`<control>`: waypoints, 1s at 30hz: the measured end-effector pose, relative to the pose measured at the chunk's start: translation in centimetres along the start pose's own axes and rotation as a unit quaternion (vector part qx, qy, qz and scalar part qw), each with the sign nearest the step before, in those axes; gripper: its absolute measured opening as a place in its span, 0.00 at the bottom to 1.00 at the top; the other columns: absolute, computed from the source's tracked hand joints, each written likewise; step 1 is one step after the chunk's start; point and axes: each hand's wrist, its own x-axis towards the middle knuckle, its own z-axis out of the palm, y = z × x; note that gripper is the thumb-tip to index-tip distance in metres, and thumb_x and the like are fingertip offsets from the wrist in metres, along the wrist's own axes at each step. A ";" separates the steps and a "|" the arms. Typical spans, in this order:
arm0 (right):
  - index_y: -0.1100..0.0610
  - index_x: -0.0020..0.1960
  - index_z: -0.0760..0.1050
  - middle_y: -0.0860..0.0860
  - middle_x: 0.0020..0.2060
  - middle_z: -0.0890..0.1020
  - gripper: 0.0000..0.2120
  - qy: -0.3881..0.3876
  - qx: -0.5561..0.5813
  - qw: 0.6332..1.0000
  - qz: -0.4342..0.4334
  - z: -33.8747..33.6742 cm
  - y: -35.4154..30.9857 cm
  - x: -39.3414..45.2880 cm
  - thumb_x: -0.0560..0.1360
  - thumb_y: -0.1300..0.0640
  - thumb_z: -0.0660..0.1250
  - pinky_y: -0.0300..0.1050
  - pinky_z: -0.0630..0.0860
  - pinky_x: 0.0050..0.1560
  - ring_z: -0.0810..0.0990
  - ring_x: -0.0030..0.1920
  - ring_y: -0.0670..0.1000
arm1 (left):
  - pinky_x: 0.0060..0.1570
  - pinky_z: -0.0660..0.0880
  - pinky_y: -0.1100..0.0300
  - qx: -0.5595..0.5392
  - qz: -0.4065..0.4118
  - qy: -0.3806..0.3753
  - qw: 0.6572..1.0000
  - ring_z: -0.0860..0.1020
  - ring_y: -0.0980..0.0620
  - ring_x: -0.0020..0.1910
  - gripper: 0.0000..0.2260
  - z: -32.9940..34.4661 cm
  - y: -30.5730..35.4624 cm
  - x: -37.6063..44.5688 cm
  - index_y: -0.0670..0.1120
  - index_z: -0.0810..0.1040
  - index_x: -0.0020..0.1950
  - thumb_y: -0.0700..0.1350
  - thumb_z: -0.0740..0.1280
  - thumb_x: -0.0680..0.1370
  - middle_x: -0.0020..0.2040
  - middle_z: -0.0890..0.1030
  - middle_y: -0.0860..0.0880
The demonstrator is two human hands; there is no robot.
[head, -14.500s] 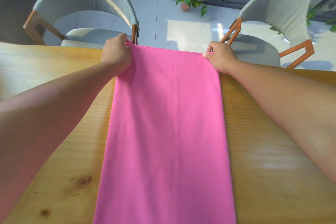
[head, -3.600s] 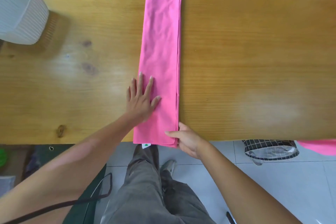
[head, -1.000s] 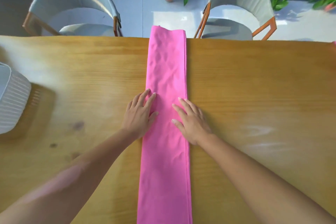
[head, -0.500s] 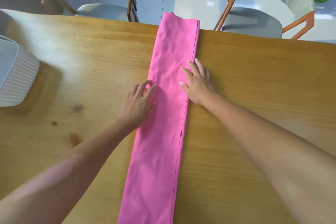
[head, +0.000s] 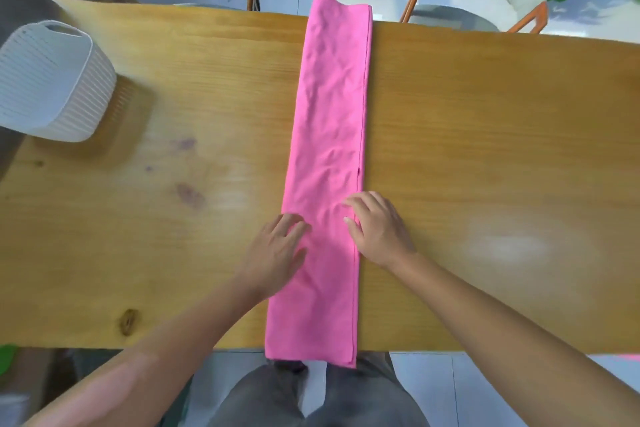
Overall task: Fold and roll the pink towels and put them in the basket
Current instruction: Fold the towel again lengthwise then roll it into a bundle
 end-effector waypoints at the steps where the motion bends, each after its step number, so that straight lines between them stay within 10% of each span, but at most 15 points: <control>1: 0.58 0.61 0.78 0.52 0.57 0.80 0.13 0.002 0.000 1.000 0.001 0.4 -1.0 -2.1 0.77 0.59 0.68 0.54 0.74 0.61 0.76 0.60 0.56 | 0.56 0.76 0.48 0.000 0.012 0.000 1.000 0.76 0.45 0.55 0.14 0.3 0.1 -1.8 0.44 0.78 0.61 0.42 0.71 0.76 0.60 0.77 0.46; 10: 0.55 0.64 0.75 0.50 0.62 0.77 0.28 -0.069 -0.077 0.994 -0.031 5.6 -6.3 -16.9 0.74 0.36 0.67 0.52 0.74 0.64 0.74 0.64 0.53 | 0.72 0.67 0.49 0.066 0.115 -0.100 0.986 0.68 0.47 0.74 0.35 3.8 -0.6 -13.7 0.46 0.72 0.71 0.71 0.64 0.74 0.72 0.72 0.49; 13: 0.57 0.64 0.73 0.54 0.65 0.76 0.37 -0.081 -0.156 0.982 -0.069 7.5 -6.4 -19.5 0.68 0.31 0.70 0.56 0.72 0.67 0.73 0.66 0.56 | 0.74 0.60 0.50 0.109 0.142 -0.108 0.978 0.65 0.45 0.76 0.34 5.3 -0.5 -15.4 0.47 0.72 0.68 0.66 0.71 0.69 0.75 0.69 0.47; 21: 0.61 0.58 0.78 0.58 0.57 0.80 0.26 -0.008 -0.215 0.973 -0.083 9.7 -6.3 -20.0 0.60 0.65 0.75 0.56 0.77 0.59 0.79 0.59 0.62 | 0.68 0.67 0.46 0.122 0.138 0.000 0.983 0.70 0.39 0.70 0.16 7.6 0.2 -16.1 0.42 0.75 0.59 0.37 0.68 0.71 0.66 0.75 0.42; 30: 0.63 0.55 0.80 0.58 0.55 0.82 0.21 0.004 -0.192 0.978 -0.076 9.1 -6.6 -20.4 0.63 0.66 0.78 0.53 0.78 0.62 0.80 0.61 0.60 | 0.60 0.74 0.47 0.115 0.133 0.021 0.984 0.76 0.41 0.60 0.14 6.5 0.9 -16.0 0.42 0.78 0.55 0.36 0.67 0.70 0.57 0.78 0.43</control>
